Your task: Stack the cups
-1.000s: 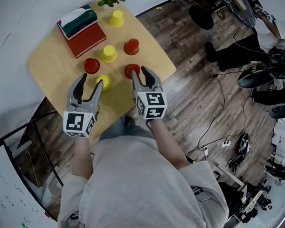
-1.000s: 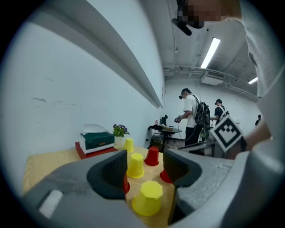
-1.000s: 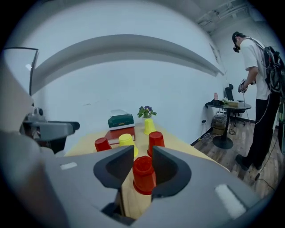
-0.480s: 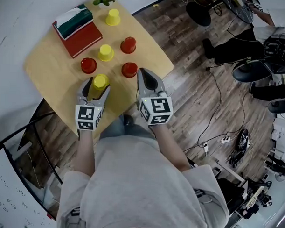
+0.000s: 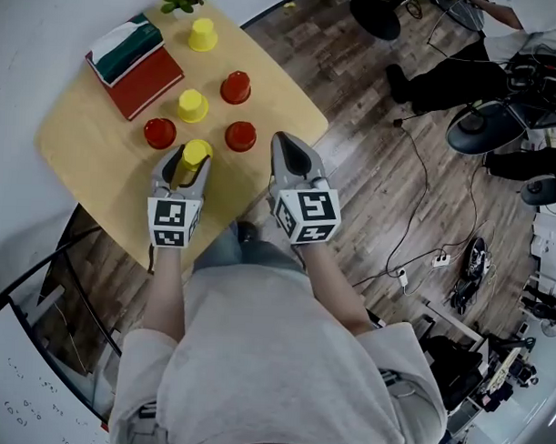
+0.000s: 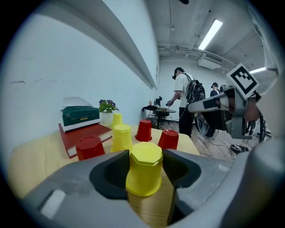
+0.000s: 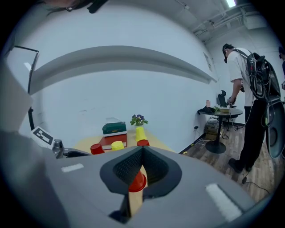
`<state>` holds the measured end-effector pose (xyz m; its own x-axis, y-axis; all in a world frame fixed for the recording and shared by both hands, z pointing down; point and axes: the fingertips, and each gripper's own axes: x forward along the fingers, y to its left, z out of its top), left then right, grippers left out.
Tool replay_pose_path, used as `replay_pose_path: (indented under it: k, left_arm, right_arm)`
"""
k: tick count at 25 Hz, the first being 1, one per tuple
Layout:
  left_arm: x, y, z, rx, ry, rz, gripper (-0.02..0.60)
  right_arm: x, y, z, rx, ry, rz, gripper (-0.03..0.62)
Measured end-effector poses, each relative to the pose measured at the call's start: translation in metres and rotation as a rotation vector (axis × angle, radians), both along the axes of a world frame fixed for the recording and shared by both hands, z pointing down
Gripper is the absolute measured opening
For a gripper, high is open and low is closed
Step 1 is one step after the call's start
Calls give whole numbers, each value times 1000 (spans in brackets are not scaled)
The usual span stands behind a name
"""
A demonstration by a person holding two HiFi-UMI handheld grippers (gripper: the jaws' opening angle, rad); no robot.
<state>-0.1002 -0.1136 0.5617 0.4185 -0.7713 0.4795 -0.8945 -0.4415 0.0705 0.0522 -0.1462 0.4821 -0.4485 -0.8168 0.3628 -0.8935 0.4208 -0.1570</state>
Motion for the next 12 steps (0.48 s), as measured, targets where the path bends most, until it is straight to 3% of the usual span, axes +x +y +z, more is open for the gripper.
replay_pose_path:
  k: [12]
  left_arm:
    - [24,-28,3,6,-12,57,238]
  right_arm:
    - [18,-5,4,-14,6,46,3]
